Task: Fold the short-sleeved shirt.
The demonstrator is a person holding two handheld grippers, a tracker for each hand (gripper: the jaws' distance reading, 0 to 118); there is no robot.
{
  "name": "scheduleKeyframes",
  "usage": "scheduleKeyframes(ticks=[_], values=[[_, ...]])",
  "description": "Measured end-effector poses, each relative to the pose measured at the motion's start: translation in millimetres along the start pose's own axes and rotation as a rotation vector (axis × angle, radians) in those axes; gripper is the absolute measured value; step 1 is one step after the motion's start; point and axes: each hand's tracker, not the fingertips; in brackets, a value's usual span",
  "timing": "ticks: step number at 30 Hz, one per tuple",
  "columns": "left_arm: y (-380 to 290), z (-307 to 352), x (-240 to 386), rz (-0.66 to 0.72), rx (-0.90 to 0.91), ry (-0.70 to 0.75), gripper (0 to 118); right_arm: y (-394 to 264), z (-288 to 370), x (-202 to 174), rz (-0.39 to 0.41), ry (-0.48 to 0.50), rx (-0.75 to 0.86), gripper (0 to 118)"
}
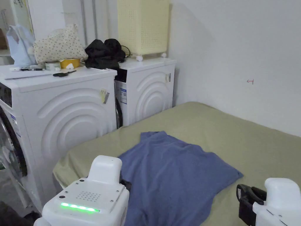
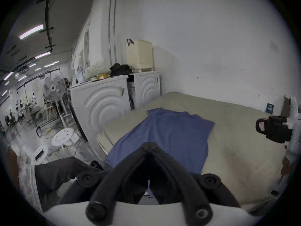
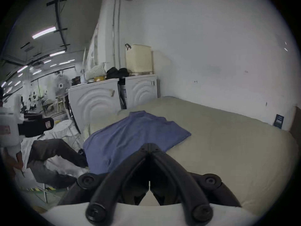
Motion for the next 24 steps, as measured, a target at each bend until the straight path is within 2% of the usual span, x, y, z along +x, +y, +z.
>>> scheduleKeyframes(ticks=[3, 5, 6, 7, 8, 10, 11, 12, 14, 16, 18, 22, 24], values=[[28, -53, 10, -0.034, -0.011, -0.113, 0, -5, 7, 23, -0.016, -0.03, -0.003, 0], [56, -99, 26, -0.069, -0.041, -0.151, 3, -8, 15, 47, -0.036, -0.091, -0.012, 0], [73, -128, 34, -0.048, -0.049, -0.235, 26, -9, 20, 61, -0.031, -0.13, -0.02, 0], [88, -152, 43, -0.045, -0.051, -0.249, 86, -11, 27, 72, -0.031, -0.162, -0.025, 0], [105, -185, 57, -0.054, -0.084, -0.268, 118, -10, 32, 88, -0.031, -0.203, -0.034, 0], [118, -240, 73, -0.051, -0.22, -0.315, 117, -9, 41, 116, -0.046, -0.253, -0.053, 0], [130, -274, 90, -0.043, -0.202, -0.397, 117, -9, 47, 127, -0.045, -0.285, -0.067, 0], [134, -305, 105, -0.047, -0.281, -0.434, 117, -10, 52, 139, -0.047, -0.323, -0.076, 0], [119, -356, 140, -0.14, -0.418, -0.376, 117, -13, 58, 155, -0.034, -0.364, -0.089, 0], [96, -401, 169, -0.21, -0.54, -0.423, 117, -18, 59, 167, -0.031, -0.39, -0.104, 0], [67, -441, 196, -0.216, -0.65, -0.463, 117, -26, 60, 176, -0.053, -0.385, -0.13, 0], [26, -475, 228, -0.187, -0.725, -0.417, 117, -51, 57, 189, -0.068, -0.378, -0.167, 0], [9, -482, 231, -0.093, -0.792, -0.382, 113, -62, 51, 194, -0.084, -0.376, -0.195, 0]])
